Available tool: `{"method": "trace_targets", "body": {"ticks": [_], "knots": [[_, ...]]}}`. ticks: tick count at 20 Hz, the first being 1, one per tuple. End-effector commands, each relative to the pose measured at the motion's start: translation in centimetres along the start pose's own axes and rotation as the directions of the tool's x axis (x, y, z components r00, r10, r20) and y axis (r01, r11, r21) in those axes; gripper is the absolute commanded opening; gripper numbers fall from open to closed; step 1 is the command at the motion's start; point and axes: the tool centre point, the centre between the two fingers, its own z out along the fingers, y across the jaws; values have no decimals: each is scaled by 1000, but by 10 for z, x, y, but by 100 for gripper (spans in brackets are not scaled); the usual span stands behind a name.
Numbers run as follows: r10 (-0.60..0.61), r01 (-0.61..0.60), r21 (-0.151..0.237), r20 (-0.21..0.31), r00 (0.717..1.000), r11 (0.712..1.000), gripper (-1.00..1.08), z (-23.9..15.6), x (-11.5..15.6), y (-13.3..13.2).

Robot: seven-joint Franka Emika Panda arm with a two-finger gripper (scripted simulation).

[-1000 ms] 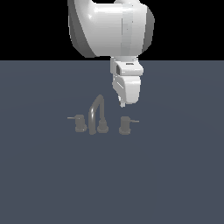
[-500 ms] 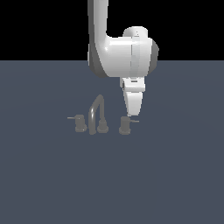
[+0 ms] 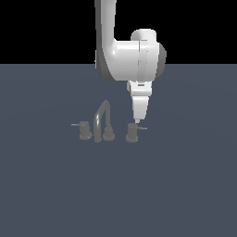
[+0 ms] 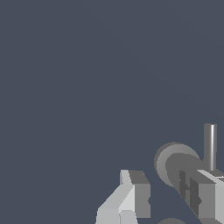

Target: Turn on the faucet by rotating a designated handle.

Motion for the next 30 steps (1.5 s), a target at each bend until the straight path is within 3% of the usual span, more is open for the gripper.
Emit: {"method": "trace_targets", "body": {"ticks": [1,8,9,20,22,30], "knots": [[23,-23,-45,-6,1000,999,-100,25,16,16],[12,-13,-45,-5,1000,999,-100,22,14,17],[-8,8,-5,0,1000,1000,-100,0,0,3],[12,-12,-45,-5,1000,999,-100,20,33,51],[1,-1,-24,-2,1000,1000,-100,15,24,40],[8,-8,-37,-4,1000,999,-100,17,22,70]]}}
